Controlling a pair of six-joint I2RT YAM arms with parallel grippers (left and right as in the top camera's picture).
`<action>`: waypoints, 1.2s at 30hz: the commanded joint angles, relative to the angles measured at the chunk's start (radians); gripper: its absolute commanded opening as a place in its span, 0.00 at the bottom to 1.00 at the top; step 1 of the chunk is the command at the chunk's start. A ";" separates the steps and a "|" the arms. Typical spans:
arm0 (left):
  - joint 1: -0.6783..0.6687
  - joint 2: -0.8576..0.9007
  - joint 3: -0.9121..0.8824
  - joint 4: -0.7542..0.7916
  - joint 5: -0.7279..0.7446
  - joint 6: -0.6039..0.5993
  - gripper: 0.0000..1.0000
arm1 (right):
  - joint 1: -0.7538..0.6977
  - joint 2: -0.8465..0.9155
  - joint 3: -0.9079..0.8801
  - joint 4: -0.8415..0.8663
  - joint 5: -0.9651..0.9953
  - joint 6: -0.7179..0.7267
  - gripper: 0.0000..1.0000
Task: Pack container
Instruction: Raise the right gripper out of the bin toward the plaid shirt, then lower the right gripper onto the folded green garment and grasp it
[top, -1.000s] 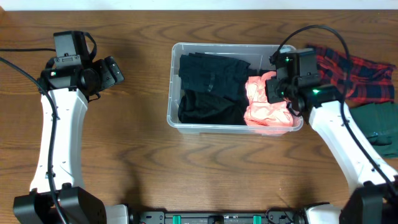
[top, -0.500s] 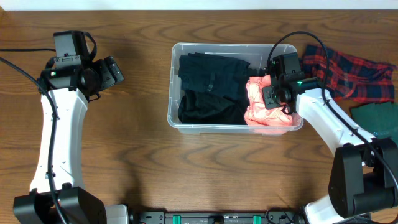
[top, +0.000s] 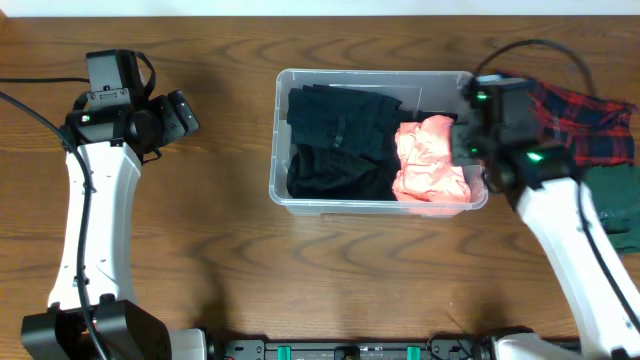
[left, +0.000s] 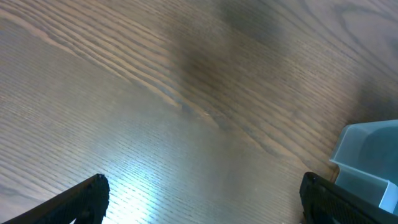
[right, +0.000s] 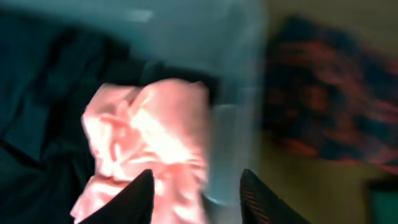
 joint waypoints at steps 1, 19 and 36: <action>0.003 -0.007 0.004 -0.002 -0.015 -0.002 0.98 | -0.071 -0.068 0.014 -0.036 0.107 0.062 0.50; 0.003 -0.007 0.004 -0.002 -0.015 -0.002 0.98 | -0.669 -0.050 -0.051 -0.156 0.172 0.406 0.99; 0.003 -0.007 0.004 -0.002 -0.015 -0.002 0.98 | -0.946 -0.024 -0.359 0.184 0.003 0.475 0.99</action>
